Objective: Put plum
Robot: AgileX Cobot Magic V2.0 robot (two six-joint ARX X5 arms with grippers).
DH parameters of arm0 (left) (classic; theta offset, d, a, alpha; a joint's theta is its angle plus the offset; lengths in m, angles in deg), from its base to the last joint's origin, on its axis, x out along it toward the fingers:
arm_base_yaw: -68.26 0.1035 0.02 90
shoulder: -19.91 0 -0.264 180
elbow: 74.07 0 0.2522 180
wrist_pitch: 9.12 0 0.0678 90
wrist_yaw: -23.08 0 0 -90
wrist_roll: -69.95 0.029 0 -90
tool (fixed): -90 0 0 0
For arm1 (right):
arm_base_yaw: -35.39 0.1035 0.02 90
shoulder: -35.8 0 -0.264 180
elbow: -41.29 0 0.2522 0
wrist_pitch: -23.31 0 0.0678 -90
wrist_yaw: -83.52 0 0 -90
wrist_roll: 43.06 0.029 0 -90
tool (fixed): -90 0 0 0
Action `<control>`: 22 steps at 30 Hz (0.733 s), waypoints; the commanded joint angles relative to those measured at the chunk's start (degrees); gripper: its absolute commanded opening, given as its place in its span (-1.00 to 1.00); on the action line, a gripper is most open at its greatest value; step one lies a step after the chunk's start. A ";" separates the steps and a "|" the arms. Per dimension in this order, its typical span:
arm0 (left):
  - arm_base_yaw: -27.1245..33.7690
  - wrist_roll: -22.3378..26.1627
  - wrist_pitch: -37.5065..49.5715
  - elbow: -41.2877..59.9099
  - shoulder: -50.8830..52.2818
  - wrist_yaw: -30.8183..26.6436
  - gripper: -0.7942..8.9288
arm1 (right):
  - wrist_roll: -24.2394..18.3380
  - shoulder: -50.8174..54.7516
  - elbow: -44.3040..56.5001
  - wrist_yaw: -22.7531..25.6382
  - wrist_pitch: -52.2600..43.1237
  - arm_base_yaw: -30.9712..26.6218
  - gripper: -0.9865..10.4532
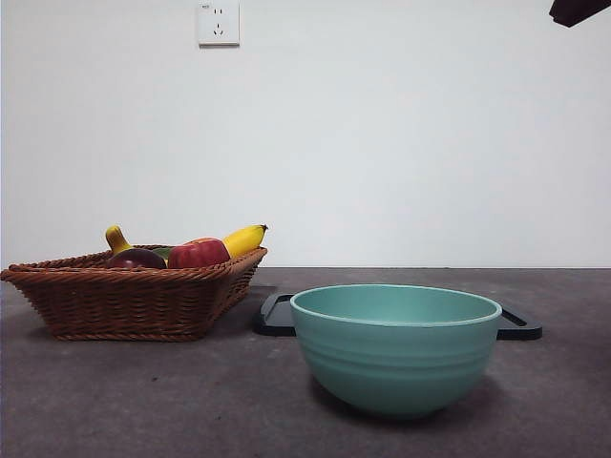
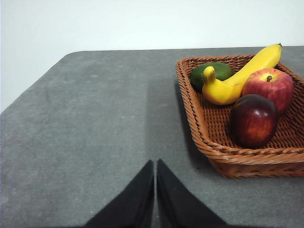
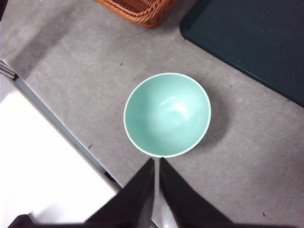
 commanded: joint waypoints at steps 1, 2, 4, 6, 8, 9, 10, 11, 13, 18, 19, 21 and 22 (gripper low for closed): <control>0.15 -0.33 -0.35 1.20 0.13 -0.07 -0.82 | -0.66 -0.42 -0.96 0.00 -0.55 0.39 -0.82; 0.15 -0.31 -0.35 1.20 0.13 -0.07 -0.82 | -0.66 -0.42 -0.96 -0.02 -0.55 0.39 -0.82; 0.15 -0.31 -0.35 1.20 0.13 -0.07 -0.82 | -0.66 -0.31 -0.96 0.07 -0.57 0.09 -0.82; 0.15 -0.31 -0.35 1.20 0.13 -0.07 -0.82 | -2.19 0.20 -0.96 0.09 -0.66 -1.51 -0.82; 0.15 -0.31 -0.35 1.20 0.13 -0.07 -0.82 | -3.34 1.14 -0.96 0.02 -1.09 -3.87 -0.82; 0.15 -0.31 -0.35 1.20 0.11 -0.04 -0.82 | -3.52 1.86 -0.92 0.00 -1.79 -5.20 -0.82; 0.15 -0.31 -0.35 1.20 0.11 -0.07 -0.82 | -3.72 2.84 -0.85 0.04 -3.04 -6.88 -0.82; 0.15 -0.33 -0.35 1.20 0.11 -0.07 -0.82 | -4.37 3.93 -0.68 0.11 -4.72 -8.85 -0.82; 0.15 -0.31 -0.35 1.20 0.11 -0.07 -0.82 | -5.64 6.40 0.31 0.42 -9.73 -13.00 -0.82; 0.15 -0.31 -0.35 1.20 0.13 -0.07 -0.82 | -7.76 13.94 7.34 0.48 -26.58 -23.32 -0.82; 0.15 -0.31 -0.35 1.20 0.13 -0.07 -0.82 | -7.82 15.69 9.57 0.48 -29.64 -24.98 -0.82; 0.15 -0.31 -0.35 1.20 0.11 -0.07 -0.82 | -7.80 19.02 14.43 1.51 -35.17 -27.54 -0.82; 0.15 -0.33 -0.35 1.20 0.11 -0.07 -0.82 | -7.78 20.76 17.14 2.73 -37.88 -28.52 -0.82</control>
